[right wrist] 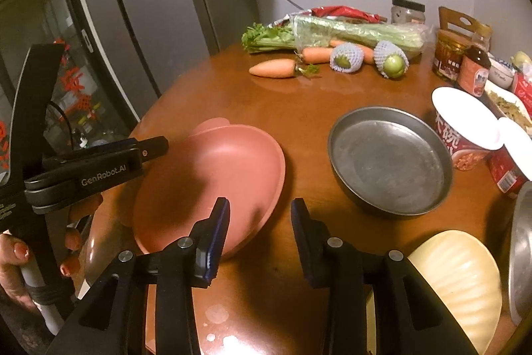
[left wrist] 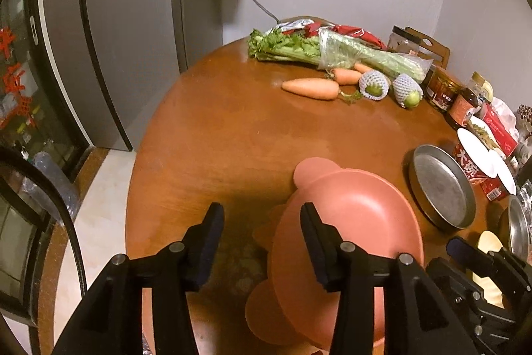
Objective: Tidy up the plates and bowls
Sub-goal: 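Lift the pink plate with the left gripper and shift it aside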
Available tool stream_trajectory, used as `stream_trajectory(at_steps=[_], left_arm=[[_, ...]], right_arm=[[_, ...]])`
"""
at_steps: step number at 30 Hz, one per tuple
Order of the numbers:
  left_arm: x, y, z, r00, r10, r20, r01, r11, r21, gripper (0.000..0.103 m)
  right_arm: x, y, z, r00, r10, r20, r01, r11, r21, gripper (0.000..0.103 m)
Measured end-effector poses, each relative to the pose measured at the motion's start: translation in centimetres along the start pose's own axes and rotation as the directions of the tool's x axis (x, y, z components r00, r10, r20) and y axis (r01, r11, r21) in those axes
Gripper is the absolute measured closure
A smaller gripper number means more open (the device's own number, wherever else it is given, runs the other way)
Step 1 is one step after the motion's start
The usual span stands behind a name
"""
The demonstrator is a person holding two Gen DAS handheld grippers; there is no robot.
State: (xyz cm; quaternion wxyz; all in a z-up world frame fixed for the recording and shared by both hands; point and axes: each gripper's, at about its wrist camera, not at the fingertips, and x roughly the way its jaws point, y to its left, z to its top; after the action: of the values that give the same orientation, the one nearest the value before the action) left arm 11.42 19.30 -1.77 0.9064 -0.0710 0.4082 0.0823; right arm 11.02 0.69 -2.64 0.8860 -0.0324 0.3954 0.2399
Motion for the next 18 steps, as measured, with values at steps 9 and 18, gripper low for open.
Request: stream_trajectory(at_steps=[9,18], left_arm=[[-3.2,-2.1,-0.2,0.999,-0.016,0.052,0.014,0.999,0.036,0.052],[-6.6,-5.3,-0.6,0.993,-0.066,0.100,0.056,0.994,0.095,0.051]], right_arm=[[-3.3,0.1,0.2,0.995,-0.053,0.086,0.055,0.998,-0.025,0.055],[-7.9,-2.1,0.0,0.980,-0.121,0.157,0.120,0.993,0.016,0.054]])
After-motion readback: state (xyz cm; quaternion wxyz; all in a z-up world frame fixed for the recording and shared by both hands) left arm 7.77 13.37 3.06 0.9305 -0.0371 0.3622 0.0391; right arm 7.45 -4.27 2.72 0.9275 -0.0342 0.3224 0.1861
